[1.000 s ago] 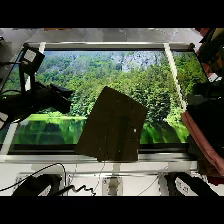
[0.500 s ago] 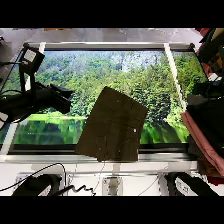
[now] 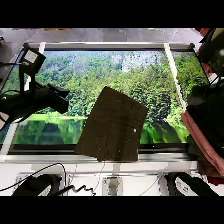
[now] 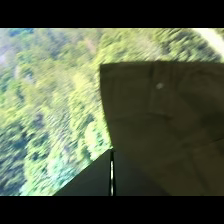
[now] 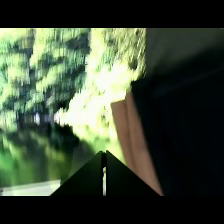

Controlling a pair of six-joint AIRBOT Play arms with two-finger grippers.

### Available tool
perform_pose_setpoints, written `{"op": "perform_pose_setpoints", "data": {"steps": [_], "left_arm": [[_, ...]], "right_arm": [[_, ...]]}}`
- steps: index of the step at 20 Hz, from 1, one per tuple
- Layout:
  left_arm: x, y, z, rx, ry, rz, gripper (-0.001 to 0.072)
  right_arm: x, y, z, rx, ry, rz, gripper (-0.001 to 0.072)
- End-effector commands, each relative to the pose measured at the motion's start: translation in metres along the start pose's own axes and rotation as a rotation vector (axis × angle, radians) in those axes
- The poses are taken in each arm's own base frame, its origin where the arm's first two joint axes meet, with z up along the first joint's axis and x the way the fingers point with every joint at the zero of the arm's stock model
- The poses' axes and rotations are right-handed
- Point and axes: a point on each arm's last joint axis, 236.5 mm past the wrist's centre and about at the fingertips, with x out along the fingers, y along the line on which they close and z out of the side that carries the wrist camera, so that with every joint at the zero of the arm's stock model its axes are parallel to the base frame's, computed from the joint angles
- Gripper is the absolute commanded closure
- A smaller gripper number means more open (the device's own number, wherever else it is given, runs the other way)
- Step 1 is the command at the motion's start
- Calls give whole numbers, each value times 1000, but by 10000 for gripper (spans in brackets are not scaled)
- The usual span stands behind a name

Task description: Fold the clothes and pants, and hang the long-sleeved shirts on hangers.

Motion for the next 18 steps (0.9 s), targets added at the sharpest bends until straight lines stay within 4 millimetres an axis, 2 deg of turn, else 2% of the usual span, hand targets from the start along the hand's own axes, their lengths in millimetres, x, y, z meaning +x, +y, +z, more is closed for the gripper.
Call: {"op": "perform_pose_setpoints", "data": {"steps": [1,2,3,4,6,7,8,9,10,13,16,17,18], "left_arm": [[-1,15,-31,45,132,60,700],[-2,19,-48,51,193,73,699],[-1,22,-67,37,257,75,700],[0,27,-86,12,313,79,700],[7,31,-131,-83,425,63,701],[13,26,-151,-160,458,29,702],[19,16,-168,-251,481,-24,702],[26,4,-188,-342,501,-89,702],[30,-5,-203,-402,514,-139,702],[38,-31,-237,-610,528,-265,702],[40,-47,-264,-753,560,-309,699],[40,-52,-272,-765,578,-315,669],[40,-58,-279,-777,596,-323,408]], "right_arm": [[44,76,-98,-101,318,297,666],[47,117,-132,-123,404,480,665],[40,160,-162,-137,465,693,666],[31,193,-184,-137,496,870,665],[25,224,-213,-63,542,1031,664],[34,228,-225,-21,561,1029,655],[45,229,-237,18,576,1005,538],[55,230,-247,78,597,971,281],[64,230,-254,129,610,944,134],[72,235,-267,239,650,915,136],[71,241,-261,280,638,938,144],[73,244,-261,280,637,932,155],[74,247,-265,271,651,923,154]]}}
